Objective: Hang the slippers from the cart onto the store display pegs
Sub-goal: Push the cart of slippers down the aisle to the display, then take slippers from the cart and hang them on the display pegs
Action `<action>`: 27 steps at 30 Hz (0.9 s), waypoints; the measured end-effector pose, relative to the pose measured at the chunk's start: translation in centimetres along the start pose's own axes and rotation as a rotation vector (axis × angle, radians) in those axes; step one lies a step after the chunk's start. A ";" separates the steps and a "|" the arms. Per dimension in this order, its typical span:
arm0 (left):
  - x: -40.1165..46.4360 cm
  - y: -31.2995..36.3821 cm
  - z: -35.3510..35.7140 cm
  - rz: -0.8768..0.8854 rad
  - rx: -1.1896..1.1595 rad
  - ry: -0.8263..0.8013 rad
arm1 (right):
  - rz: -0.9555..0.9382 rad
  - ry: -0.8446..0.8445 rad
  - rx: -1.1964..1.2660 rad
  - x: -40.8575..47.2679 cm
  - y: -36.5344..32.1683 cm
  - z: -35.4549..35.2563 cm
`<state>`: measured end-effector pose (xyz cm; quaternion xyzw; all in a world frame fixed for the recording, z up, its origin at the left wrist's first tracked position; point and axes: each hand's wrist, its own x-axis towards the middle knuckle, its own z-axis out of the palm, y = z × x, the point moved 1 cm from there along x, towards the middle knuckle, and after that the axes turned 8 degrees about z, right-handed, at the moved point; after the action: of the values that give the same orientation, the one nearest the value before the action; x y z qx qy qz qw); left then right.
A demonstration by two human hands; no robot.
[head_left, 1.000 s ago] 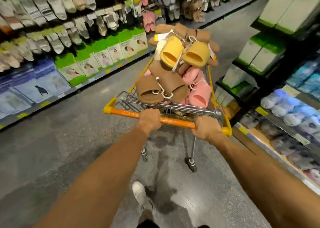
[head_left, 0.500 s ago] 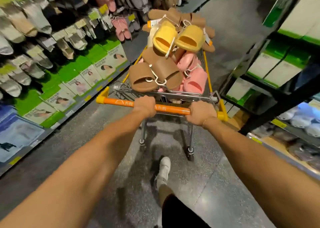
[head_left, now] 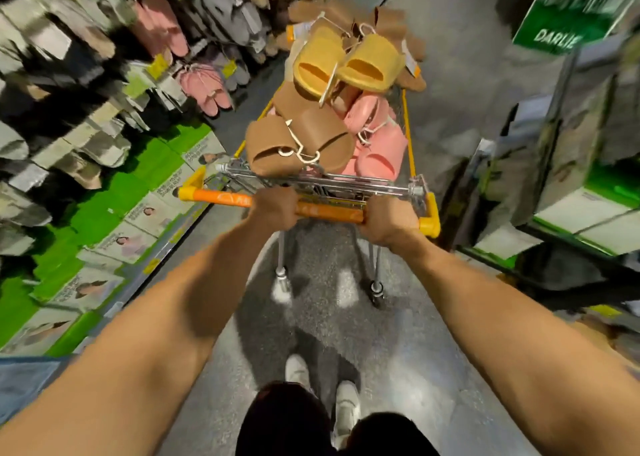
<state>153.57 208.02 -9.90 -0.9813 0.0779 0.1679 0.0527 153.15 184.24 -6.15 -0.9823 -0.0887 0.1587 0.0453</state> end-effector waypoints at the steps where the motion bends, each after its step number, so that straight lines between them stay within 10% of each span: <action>1: 1.6 -1.3 -0.6 0.010 0.018 0.008 | 0.003 0.008 0.019 1.7 -0.6 -0.4; 19: 30.0 -18.3 -13.3 0.187 -0.220 -0.189 | 0.122 -0.033 0.130 33.7 -11.4 -8.4; 27: 39.2 -18.6 -15.4 0.012 -0.201 -0.281 | -0.166 -0.260 0.232 43.3 -11.9 -10.8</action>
<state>198.25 218.94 -7.25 -0.9481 0.0582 0.3105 -0.0361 195.10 203.40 -7.72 -0.9310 -0.1555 0.2892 0.1594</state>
